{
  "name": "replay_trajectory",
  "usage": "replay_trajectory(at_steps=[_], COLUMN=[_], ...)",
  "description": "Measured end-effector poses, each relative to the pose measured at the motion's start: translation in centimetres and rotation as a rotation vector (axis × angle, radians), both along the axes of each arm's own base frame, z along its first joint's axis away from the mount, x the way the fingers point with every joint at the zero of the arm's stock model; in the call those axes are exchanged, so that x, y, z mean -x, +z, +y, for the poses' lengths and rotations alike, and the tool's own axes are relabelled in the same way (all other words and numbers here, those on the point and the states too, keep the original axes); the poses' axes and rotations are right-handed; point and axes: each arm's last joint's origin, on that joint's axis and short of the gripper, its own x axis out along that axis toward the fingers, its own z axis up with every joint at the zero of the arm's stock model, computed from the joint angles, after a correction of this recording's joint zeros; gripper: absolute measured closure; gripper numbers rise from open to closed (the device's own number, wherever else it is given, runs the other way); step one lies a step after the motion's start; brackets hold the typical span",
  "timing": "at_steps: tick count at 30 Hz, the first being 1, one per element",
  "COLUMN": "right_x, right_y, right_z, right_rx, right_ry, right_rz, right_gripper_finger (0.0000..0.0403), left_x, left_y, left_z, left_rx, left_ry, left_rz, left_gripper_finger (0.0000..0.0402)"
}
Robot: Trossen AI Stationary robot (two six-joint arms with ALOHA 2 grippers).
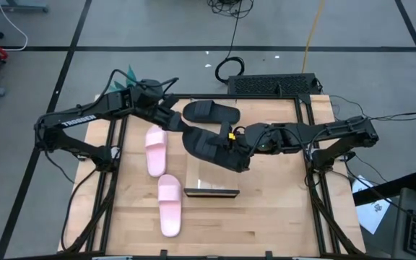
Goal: Pick and place slides into the shelf
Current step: Put the black slide slipper on the shelf
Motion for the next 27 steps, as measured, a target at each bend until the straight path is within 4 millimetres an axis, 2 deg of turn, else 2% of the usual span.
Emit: replay_trajectory(at_steps=[4, 6, 27], right_x=[0.01, 0.07, 0.05], right_y=[-0.03, 0.1, 0.13], right_z=[0.01, 0.02, 0.02], right_rx=[-0.002, -0.011, -0.13], right_ry=[-0.001, -0.007, -0.049], right_rz=[0.002, -0.008, -0.033], right_gripper_finger=[0.0403, 0.0403, 0.0395], left_x=[-0.17, -0.23, -0.1], left_y=[-0.02, 0.18, 0.21], left_z=[-0.02, -0.01, 0.03], left_rx=[-0.016, -0.033, -0.063], left_ry=[-0.049, -0.068, -0.076], left_rz=[-0.022, -0.049, -0.055], left_gripper_finger=[0.0373, 0.0386, 0.0391])
